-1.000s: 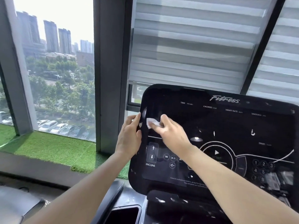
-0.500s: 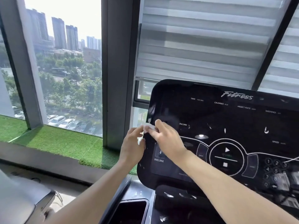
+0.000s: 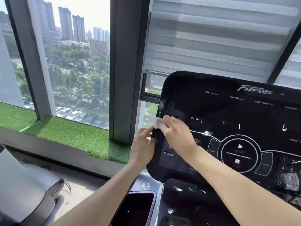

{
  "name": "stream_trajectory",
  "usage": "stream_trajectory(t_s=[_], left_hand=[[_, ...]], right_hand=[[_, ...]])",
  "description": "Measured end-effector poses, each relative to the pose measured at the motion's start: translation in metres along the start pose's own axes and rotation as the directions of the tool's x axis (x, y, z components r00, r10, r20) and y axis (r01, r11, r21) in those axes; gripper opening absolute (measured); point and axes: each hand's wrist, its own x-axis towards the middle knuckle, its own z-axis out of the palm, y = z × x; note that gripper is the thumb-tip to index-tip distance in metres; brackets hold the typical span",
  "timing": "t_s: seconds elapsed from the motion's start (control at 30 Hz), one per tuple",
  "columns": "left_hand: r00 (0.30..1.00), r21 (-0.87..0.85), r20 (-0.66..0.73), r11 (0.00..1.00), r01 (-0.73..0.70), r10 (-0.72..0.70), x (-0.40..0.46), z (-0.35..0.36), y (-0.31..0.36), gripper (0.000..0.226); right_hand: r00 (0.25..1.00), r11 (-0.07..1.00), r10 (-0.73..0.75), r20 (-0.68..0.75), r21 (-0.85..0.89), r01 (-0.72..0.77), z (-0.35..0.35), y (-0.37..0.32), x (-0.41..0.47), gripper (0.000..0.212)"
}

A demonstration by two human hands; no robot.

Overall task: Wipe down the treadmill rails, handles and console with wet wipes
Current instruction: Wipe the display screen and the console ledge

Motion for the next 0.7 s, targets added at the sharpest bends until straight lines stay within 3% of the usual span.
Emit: stream_trajectory(t_s=[0.17, 0.37, 0.43, 0.57, 0.7], left_hand=[[0.999, 0.000, 0.011, 0.999, 0.044, -0.044, -0.001, 0.001, 0.001, 0.047], [1.000, -0.008, -0.013, 1.000, -0.012, 0.012, -0.003, -0.001, 0.002, 0.043], [1.000, -0.020, 0.003, 1.000, 0.003, -0.003, -0.003, -0.001, 0.002, 0.045], [0.999, -0.015, 0.032, 0.999, 0.038, -0.038, -0.002, -0.001, 0.003, 0.047], [1.000, -0.013, 0.024, 1.000, 0.012, -0.012, -0.002, -0.003, 0.004, 0.046]], right_hand=[[0.986, 0.987, 0.159, -0.058, 0.032, -0.158, -0.004, 0.022, 0.044, 0.019], [0.999, 0.999, -0.049, -0.018, 0.017, 0.050, 0.004, -0.007, -0.010, 0.029], [0.999, 0.999, -0.036, -0.041, -0.006, 0.036, 0.003, 0.003, 0.008, 0.037], [0.986, 0.994, 0.107, -0.126, -0.022, -0.111, -0.004, 0.026, 0.051, 0.030], [0.998, 1.000, -0.019, -0.060, 0.003, 0.019, 0.007, 0.006, 0.015, 0.034]])
